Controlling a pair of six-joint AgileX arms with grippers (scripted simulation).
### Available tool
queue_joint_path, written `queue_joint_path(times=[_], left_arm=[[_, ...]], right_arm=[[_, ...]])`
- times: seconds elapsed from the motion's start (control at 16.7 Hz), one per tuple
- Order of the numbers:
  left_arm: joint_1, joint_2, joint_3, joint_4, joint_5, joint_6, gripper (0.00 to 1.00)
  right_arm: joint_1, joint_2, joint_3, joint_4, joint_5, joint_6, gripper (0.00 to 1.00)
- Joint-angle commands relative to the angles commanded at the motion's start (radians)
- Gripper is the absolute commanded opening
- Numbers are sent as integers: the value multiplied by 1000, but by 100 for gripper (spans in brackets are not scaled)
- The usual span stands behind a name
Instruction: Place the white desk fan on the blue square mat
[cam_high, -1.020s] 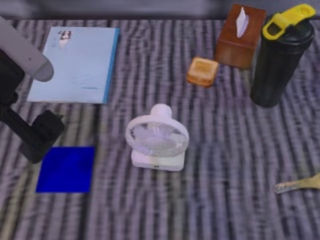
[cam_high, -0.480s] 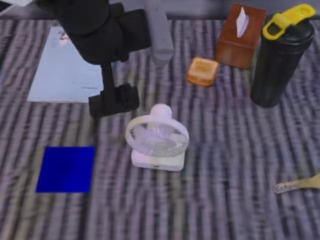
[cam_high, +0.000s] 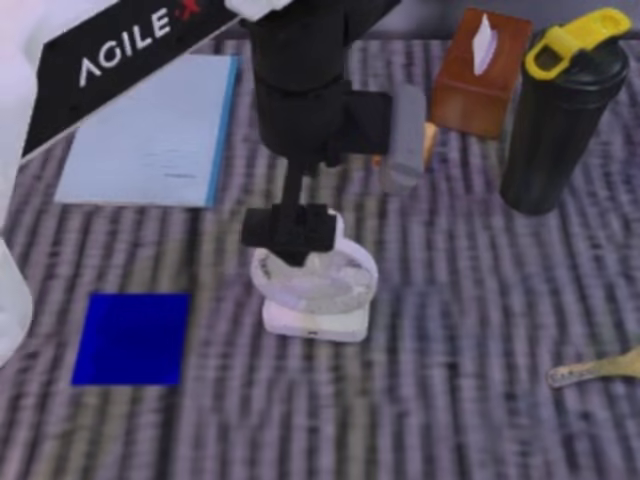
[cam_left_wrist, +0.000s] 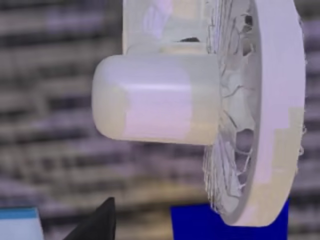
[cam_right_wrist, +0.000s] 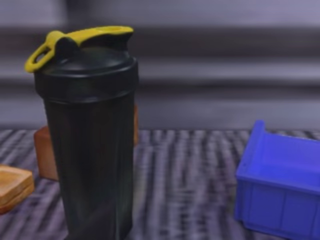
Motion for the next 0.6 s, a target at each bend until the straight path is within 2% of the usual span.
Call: queue_joint_path(times=[0.36,0.6], left_arm=[[4,-1,-5,5,0,0,100],[2,-12,-115,102,0,2,100]], right_arm=[[0,0,0,0,0,0,100],[0,0,0,0,0,0,100]])
